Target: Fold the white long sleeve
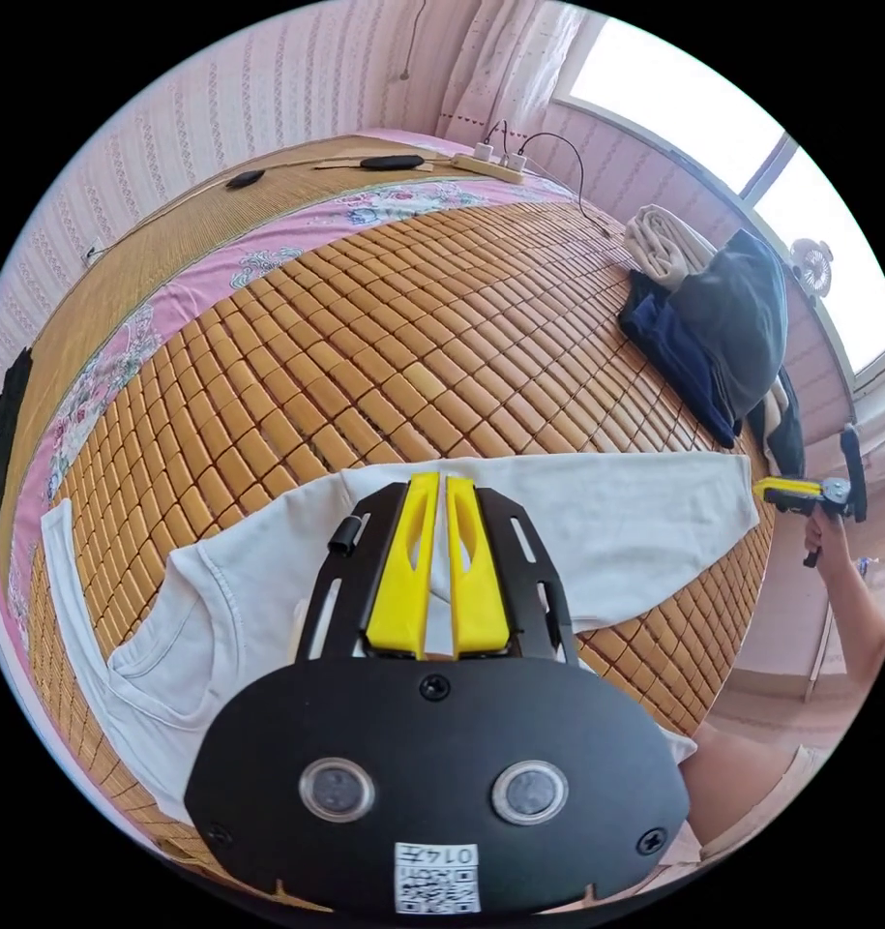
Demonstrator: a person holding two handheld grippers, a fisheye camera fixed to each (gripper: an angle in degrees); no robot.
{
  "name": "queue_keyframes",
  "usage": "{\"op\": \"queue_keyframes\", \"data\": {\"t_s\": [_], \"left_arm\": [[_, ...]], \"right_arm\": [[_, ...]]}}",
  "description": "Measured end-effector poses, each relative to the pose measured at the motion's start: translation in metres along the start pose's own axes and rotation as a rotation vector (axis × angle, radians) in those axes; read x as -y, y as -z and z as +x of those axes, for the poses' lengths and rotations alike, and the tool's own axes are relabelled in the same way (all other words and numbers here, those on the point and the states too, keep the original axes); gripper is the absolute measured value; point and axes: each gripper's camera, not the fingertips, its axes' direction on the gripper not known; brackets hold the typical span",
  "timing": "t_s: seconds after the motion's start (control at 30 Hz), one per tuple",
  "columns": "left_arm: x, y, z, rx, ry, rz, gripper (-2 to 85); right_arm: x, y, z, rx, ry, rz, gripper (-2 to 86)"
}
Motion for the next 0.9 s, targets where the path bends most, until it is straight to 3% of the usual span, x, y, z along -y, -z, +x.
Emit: {"op": "queue_keyframes", "data": {"t_s": [0.07, 0.33, 0.43, 0.57, 0.8, 0.9], "left_arm": [[-0.002, -0.009, -0.004, 0.008, 0.002, -0.061, -0.9], [-0.028, 0.017, -0.019, -0.08, 0.104, 0.016, -0.9], [-0.061, 0.057, -0.022, -0.104, 0.102, 0.103, -0.9], [-0.142, 0.104, -0.027, -0.061, 0.095, 0.081, -0.9], [-0.325, 0.161, -0.05, 0.048, 0.423, -0.067, -0.9], [-0.383, 0.182, -0.054, 0.064, 0.538, -0.051, -0.9]], "right_arm": [[-0.005, -0.001, -0.004, -0.026, 0.007, 0.003, -0.1], [-0.006, 0.041, 0.001, -0.017, -0.093, 0.027, -0.9], [-0.012, 0.075, -0.011, -0.059, -0.081, 0.059, -0.9], [-0.02, 0.116, -0.042, -0.068, -0.025, 0.084, -0.8], [0.023, 0.166, -0.201, -0.061, 0.42, 0.168, 0.2], [0.063, 0.182, -0.301, 0.134, 0.634, 0.203, 2.3]]}}
